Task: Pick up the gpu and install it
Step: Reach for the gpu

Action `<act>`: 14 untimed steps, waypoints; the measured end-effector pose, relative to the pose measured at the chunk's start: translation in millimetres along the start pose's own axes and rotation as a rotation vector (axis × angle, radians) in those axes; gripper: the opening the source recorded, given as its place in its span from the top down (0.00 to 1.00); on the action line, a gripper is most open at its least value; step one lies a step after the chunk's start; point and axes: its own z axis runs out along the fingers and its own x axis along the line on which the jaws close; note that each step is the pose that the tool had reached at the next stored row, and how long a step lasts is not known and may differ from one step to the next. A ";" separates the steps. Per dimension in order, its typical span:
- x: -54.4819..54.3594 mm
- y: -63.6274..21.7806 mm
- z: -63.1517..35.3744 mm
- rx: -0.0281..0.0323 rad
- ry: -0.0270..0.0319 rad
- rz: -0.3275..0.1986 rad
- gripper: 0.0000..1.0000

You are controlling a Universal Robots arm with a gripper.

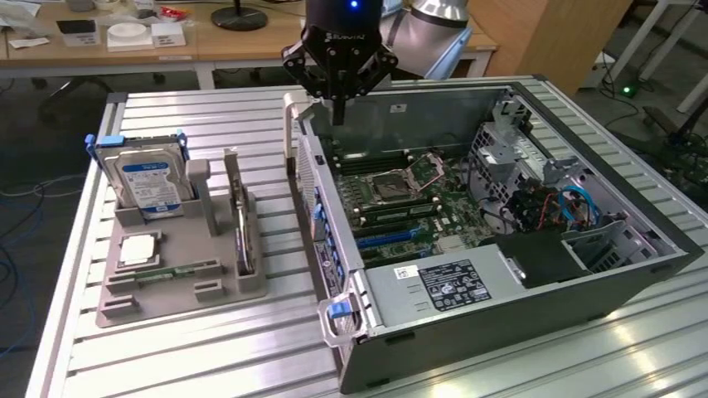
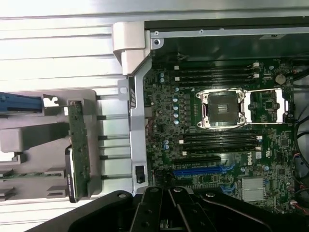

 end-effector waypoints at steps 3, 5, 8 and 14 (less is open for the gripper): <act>5.9 -0.4 -0.2 0.0000 0.0001 0.000 0.90; 9.8 -0.7 -0.2 0.0000 0.0000 0.000 0.90; 16.0 -1.2 -0.4 0.0000 0.0000 0.000 0.90; 27.4 -2.1 -0.6 0.0000 0.0000 0.000 0.90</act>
